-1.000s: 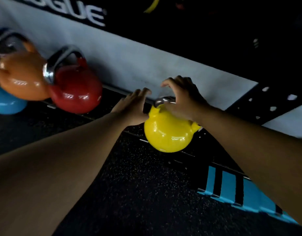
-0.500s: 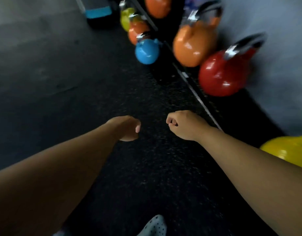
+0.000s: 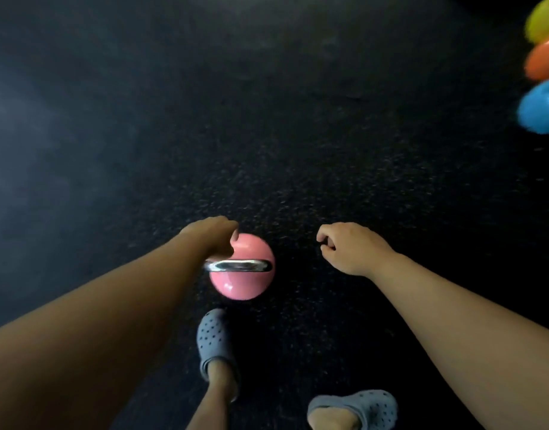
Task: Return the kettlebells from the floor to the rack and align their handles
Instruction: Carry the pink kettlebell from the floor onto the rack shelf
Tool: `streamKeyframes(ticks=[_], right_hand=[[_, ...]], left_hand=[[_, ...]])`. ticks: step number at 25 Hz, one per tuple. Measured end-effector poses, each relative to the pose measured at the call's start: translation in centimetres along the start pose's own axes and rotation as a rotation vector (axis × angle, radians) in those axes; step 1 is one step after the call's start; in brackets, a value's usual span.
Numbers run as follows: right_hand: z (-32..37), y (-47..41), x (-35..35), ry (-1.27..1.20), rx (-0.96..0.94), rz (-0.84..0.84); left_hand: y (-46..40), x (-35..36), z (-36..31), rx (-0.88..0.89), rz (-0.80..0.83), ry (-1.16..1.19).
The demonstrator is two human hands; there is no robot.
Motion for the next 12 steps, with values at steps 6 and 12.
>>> streamKeyframes(ticks=[6,12], right_hand=[[9.8,-8.5,9.5,0.031,-0.099,0.058],[11.7,-14.0,16.2,-0.08,-0.078,-0.073]], left_hand=[[-2.0,6.1,10.6,-0.029,0.025,0.108],[-7.3,12.6,11.1,0.157,-0.083,0.239]])
Point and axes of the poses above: each hand's wrist, its own y-axis away from the middle knuckle, its own x-axis out of the palm, z = x × y, the point moved 6 cm from there along -y, towards the middle knuckle, and after that the axes turned 13 degrees about y, right-handed, at the moved point
